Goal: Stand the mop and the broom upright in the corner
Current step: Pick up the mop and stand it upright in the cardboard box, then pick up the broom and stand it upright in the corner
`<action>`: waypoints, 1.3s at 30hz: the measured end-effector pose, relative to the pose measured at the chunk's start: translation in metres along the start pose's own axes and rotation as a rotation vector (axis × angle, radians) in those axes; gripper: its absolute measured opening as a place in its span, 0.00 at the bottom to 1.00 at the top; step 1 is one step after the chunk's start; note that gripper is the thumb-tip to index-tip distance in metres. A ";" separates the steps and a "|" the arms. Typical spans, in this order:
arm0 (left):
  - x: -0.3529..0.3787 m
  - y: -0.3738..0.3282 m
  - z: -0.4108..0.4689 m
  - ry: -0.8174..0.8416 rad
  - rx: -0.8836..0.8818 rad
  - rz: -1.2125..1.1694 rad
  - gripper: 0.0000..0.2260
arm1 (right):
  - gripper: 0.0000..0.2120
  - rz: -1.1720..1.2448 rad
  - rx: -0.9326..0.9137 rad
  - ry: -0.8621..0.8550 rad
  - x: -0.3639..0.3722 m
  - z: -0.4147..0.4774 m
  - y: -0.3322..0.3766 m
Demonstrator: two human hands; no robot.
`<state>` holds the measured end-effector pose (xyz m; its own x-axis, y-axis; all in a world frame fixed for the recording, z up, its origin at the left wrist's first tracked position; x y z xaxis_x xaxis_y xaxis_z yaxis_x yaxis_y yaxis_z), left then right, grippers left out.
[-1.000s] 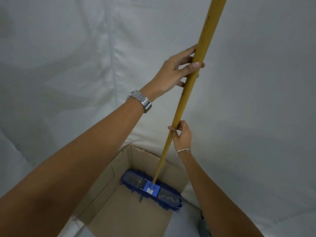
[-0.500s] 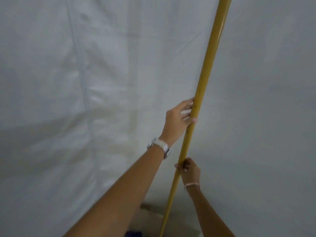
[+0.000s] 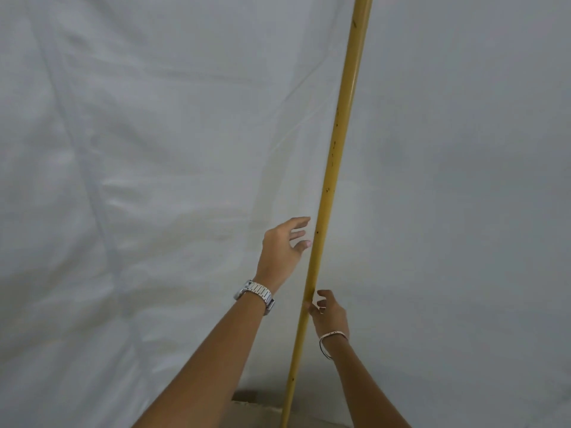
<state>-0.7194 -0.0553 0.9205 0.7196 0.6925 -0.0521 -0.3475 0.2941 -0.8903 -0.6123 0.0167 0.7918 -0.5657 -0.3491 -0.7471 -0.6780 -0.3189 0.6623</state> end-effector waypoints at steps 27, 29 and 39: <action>0.289 0.064 -0.445 0.426 -0.418 0.732 0.27 | 0.36 -0.901 0.100 0.226 -0.211 -0.269 -0.477; 0.327 0.084 -0.482 0.421 -0.537 0.766 0.28 | 0.36 -0.932 0.097 0.319 -0.221 -0.271 -0.538; 0.473 0.252 -0.670 0.227 -1.057 0.715 0.32 | 0.23 -1.196 -0.016 0.732 -0.137 -0.272 -0.820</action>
<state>-0.0641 -0.0952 0.3683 0.6938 0.3219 -0.6442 -0.1292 -0.8244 -0.5511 0.1485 0.0862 0.3667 0.7165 -0.2355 -0.6567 -0.5610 -0.7539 -0.3418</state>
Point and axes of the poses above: each hand's wrist, its own z-axis towards the middle knuckle, its own x-axis out of the palm, y = z × x, the point moved 3 cm from there along z, towards the middle knuckle, and after that the axes turned 14 degrees about -z, right-handed, at the moved point
